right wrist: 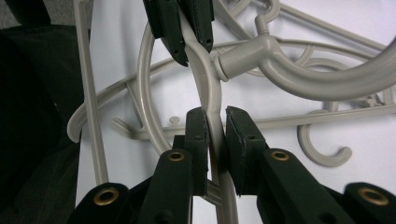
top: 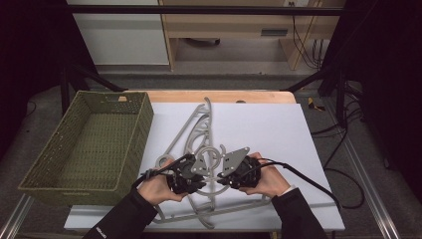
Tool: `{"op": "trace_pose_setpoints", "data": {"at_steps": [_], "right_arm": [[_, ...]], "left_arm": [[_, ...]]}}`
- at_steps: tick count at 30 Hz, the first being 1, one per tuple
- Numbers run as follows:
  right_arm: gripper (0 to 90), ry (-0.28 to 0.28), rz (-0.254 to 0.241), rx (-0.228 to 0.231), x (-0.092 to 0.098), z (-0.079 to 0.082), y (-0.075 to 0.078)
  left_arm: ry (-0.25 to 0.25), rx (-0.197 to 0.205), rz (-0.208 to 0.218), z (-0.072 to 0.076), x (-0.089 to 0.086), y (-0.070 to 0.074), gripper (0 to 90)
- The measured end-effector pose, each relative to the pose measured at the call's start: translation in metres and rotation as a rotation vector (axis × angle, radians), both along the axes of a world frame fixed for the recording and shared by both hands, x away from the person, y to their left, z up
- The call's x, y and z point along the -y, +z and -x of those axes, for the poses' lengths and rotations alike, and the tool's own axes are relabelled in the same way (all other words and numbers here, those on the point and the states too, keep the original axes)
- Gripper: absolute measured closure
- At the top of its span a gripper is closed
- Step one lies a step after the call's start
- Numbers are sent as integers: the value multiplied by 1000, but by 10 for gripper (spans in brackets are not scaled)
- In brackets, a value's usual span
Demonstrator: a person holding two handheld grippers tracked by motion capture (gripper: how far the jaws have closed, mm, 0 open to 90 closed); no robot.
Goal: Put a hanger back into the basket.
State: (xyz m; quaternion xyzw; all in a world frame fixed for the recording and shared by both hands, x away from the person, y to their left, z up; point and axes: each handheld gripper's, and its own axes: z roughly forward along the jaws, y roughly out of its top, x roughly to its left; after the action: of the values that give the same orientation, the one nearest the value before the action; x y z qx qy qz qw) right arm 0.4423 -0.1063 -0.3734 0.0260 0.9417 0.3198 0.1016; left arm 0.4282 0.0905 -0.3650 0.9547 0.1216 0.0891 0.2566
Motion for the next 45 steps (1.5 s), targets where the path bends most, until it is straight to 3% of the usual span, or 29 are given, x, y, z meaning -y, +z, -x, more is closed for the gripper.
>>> {"op": "trace_pose_setpoints", "data": {"at_steps": [6,8,11,12,13,14,15,16,17,18,19,20,21,22,23,24,26,27,31,32,36,42,45], "right_arm": [[762,-26,-37,-10,4,2,6],[711,-72,-93,-3,9,2,11],[667,-100,-130,5,13,1,15],[634,-130,-178,-2,19,1,19],[634,-130,-178,-2,19,1,19],[597,-154,-223,-6,24,1,21],[597,-154,-223,-6,24,1,21],[540,-185,-268,-9,32,0,22],[540,-185,-268,-9,32,0,22],[497,-233,-309,-11,40,0,22],[497,-233,-309,-11,40,0,22],[420,-291,-350,5,50,1,22],[420,-291,-350,5,50,1,22],[360,-349,-403,10,60,3,22],[360,-349,-403,10,60,3,22],[313,-406,-467,24,71,7,22],[273,-448,-497,46,79,11,22],[273,-448,-497,46,79,11,22],[186,-554,-540,77,100,22,18],[186,-554,-540,77,100,22,18],[112,-646,-556,67,117,27,8],[68,-727,-552,57,130,28,-6],[67,-741,-560,53,133,28,-9]], "left_arm": [[26,1,51,4,-5,7,824],[55,11,80,5,-9,11,824],[74,24,86,4,-12,13,824],[92,29,89,2,-15,14,824],[92,29,89,2,-15,14,824],[108,30,94,0,-18,15,825],[108,30,94,0,-18,15,824],[126,31,103,-2,-21,15,824],[126,31,103,-2,-21,15,824],[141,35,109,-3,-24,17,824],[141,35,109,-3,-24,17,825],[151,35,118,-4,-26,17,824],[159,38,124,-5,-27,18,824],[179,43,134,-6,-29,20,824],[179,43,134,-6,-29,20,824],[185,54,132,-6,-31,21,824],[207,65,144,-8,-34,25,824],[207,65,144,-8,-34,25,824],[245,95,160,-9,-39,31,825],[247,99,162,-10,-40,34,825],[271,123,175,-12,-48,47,824],[302,154,204,-16,-61,66,824],[317,164,213,-17,-65,72,824]]}}
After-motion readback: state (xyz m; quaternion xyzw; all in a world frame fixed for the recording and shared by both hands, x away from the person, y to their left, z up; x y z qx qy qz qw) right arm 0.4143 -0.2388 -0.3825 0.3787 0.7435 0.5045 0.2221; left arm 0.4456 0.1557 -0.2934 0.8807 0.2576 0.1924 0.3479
